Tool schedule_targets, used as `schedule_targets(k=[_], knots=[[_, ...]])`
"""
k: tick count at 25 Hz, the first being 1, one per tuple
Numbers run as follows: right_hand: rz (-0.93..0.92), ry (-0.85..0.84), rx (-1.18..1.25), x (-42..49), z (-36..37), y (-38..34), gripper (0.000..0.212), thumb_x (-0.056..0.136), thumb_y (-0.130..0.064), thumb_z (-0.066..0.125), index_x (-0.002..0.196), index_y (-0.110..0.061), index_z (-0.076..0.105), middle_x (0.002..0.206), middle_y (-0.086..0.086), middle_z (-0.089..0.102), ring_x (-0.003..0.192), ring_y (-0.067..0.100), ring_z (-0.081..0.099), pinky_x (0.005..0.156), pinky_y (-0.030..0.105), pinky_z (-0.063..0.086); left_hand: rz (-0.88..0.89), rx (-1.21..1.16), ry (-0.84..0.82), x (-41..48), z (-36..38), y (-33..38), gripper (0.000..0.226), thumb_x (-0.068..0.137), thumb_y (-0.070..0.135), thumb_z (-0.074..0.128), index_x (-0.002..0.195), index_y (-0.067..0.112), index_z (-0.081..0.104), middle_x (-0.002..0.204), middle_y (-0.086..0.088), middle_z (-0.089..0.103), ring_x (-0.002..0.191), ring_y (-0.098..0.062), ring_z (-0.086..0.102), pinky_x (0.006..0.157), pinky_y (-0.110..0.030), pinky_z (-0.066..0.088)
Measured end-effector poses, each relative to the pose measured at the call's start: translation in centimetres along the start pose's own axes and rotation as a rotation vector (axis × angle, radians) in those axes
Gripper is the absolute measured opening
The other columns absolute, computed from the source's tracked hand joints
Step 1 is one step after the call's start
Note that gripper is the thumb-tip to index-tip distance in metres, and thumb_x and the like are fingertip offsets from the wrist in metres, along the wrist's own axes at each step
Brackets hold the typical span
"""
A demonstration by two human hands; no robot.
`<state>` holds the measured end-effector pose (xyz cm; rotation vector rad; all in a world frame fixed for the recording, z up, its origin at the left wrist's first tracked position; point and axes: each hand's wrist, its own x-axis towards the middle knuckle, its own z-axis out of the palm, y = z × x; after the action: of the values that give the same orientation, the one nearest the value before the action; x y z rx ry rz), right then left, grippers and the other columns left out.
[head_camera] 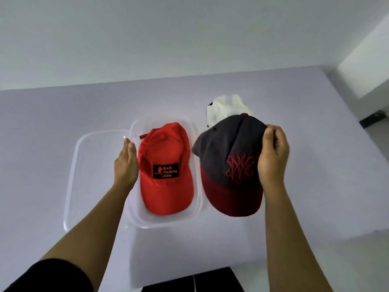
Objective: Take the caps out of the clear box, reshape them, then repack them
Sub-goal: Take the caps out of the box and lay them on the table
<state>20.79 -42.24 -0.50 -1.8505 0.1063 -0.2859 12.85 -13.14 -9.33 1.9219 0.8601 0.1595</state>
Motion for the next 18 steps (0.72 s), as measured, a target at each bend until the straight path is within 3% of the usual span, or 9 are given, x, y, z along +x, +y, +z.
schedule_targets(k=[4, 8, 11, 13, 15, 16, 18], knots=[[0.21, 0.048, -0.045, 0.2, -3.3, 6.5, 0.022, 0.099, -0.022, 0.037, 0.095, -0.014, 0.057, 0.092, 0.003, 0.058, 0.079, 0.003, 0.052, 0.071, 0.019, 0.041, 0.008, 0.01, 0.019, 0.3, 0.1, -0.3, 0.053, 0.1, 0.044, 0.021, 0.148, 0.024, 0.024, 0.155, 0.0, 0.028, 0.143, -0.02, 0.025, 0.114, -0.03, 0.017], [0.311, 0.019, -0.103, -0.4, -3.5, 9.7, 0.028, 0.1, -0.022, 0.033, 0.103, -0.007, 0.056, 0.098, 0.007, 0.058, 0.08, 0.009, 0.052, 0.067, 0.018, 0.04, 0.022, 0.042, 0.021, 0.1, 0.3, -0.3, 0.052, 0.1, 0.043, 0.019, 0.148, 0.022, 0.024, 0.155, 0.0, 0.027, 0.143, -0.02, 0.023, 0.116, -0.031, 0.016], [0.354, -0.068, -0.204, -0.7, -2.7, 11.0, 0.03, 0.1, -0.021, 0.032, 0.114, -0.007, 0.054, 0.111, 0.011, 0.058, 0.097, 0.018, 0.054, 0.075, 0.018, 0.041, 0.021, 0.061, 0.021, 0.2, 0.2, -0.3, 0.052, 0.1, 0.042, 0.019, 0.149, 0.022, 0.023, 0.155, 0.0, 0.026, 0.144, -0.02, 0.023, 0.116, -0.032, 0.016], [0.244, -0.017, -0.322, -0.6, -1.3, 10.7, 0.029, 0.098, -0.019, 0.038, 0.121, -0.007, 0.053, 0.121, 0.013, 0.054, 0.11, 0.023, 0.052, 0.087, 0.023, 0.04, 0.024, 0.053, 0.024, 0.2, 0.2, -0.3, 0.053, 0.1, 0.043, 0.02, 0.149, 0.022, 0.023, 0.155, 0.0, 0.026, 0.144, -0.019, 0.023, 0.116, -0.031, 0.017], [0.009, 0.071, -0.4, -1.0, 1.3, 8.7, 0.03, 0.096, -0.017, 0.043, 0.122, -0.005, 0.052, 0.121, 0.015, 0.055, 0.111, 0.02, 0.05, 0.09, 0.023, 0.038, 0.032, 0.052, 0.029, 0.2, 0.2, -0.3, 0.053, 0.101, 0.042, 0.02, 0.149, 0.021, 0.022, 0.155, -0.001, 0.026, 0.143, -0.02, 0.023, 0.115, -0.03, 0.017], [-0.131, 0.039, -0.384, -1.3, 3.2, 7.2, 0.028, 0.095, -0.016, 0.046, 0.119, -0.005, 0.053, 0.117, 0.014, 0.057, 0.108, 0.017, 0.051, 0.089, 0.024, 0.04, 0.039, 0.054, 0.03, 0.2, 0.2, -0.3, 0.053, 0.101, 0.042, 0.02, 0.149, 0.021, 0.022, 0.155, -0.001, 0.026, 0.143, -0.02, 0.023, 0.114, -0.03, 0.017], [-0.364, -0.211, -0.353, -2.3, 7.1, 4.5, 0.025, 0.092, -0.017, 0.05, 0.114, -0.005, 0.057, 0.108, 0.01, 0.062, 0.101, 0.019, 0.055, 0.087, 0.034, 0.049, 0.048, 0.046, 0.022, 0.2, 0.2, -0.3, 0.053, 0.101, 0.043, 0.02, 0.149, 0.021, 0.021, 0.156, 0.0, 0.026, 0.144, -0.02, 0.023, 0.114, -0.029, 0.017]])
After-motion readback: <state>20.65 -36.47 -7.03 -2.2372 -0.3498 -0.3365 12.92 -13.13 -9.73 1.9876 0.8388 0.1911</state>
